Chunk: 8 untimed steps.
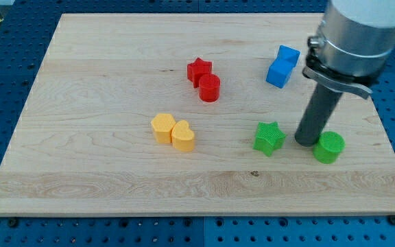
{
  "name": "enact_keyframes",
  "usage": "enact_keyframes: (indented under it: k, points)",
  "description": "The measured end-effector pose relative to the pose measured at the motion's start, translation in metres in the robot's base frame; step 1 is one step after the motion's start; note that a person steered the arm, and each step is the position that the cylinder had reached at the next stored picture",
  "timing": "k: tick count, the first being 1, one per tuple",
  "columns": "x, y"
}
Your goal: Move the green star to the bottom right of the red circle
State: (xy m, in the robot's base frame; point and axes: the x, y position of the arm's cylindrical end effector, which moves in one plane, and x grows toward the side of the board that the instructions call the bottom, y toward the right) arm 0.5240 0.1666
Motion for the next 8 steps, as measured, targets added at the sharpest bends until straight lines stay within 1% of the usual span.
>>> enact_keyframes:
  k: [1,2,3,5,8]
  points:
    - [0.049,-0.005]
    - [0.047,-0.033]
    - [-0.003,-0.052]
    - [-0.036,-0.102]
    - [-0.038,-0.114]
